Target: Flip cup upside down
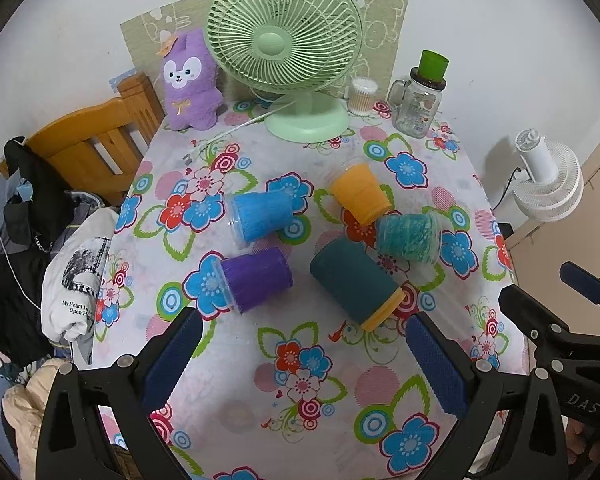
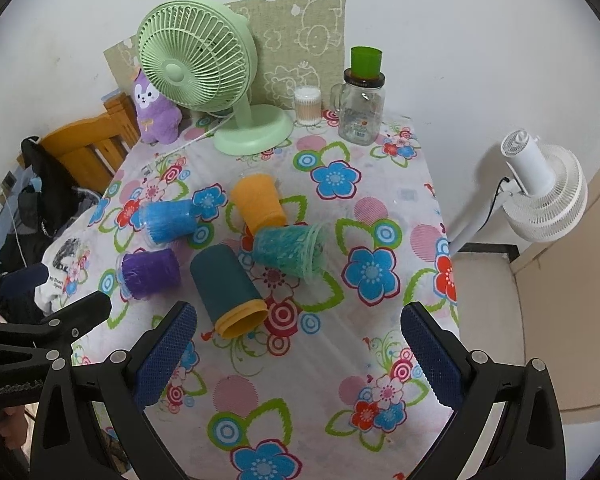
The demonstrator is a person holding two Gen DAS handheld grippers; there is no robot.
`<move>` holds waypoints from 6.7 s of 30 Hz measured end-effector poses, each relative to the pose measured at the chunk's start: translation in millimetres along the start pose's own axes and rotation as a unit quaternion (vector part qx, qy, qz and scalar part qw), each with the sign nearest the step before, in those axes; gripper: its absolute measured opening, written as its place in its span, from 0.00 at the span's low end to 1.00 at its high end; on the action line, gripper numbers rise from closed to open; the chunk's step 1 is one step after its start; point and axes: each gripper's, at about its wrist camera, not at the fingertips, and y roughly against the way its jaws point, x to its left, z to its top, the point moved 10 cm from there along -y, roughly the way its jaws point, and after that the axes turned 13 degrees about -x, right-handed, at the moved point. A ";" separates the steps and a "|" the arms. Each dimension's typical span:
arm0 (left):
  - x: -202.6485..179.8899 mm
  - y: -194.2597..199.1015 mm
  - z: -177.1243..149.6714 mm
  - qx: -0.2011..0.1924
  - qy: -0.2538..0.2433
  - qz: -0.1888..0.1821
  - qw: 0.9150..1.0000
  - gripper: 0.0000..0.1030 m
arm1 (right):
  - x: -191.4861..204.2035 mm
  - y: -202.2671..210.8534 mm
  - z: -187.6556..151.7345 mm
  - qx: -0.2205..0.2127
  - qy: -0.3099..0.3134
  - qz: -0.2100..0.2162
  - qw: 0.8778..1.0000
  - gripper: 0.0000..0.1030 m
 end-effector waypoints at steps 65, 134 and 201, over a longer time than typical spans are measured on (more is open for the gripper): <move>-83.7 -252.0 43.0 0.086 -0.262 -0.142 0.951 0.87 | -43.9 -203.3 4.5 0.110 -0.088 -0.010 0.990 1.00; 38.1 -85.0 -160.4 0.133 0.309 0.119 0.934 0.87 | 77.7 -116.0 -93.7 0.205 0.025 0.115 0.972 1.00; 84.7 -109.6 -83.7 0.091 -0.198 -0.104 0.970 1.00 | 138.8 -110.4 -161.0 0.153 -0.520 -0.102 0.834 0.76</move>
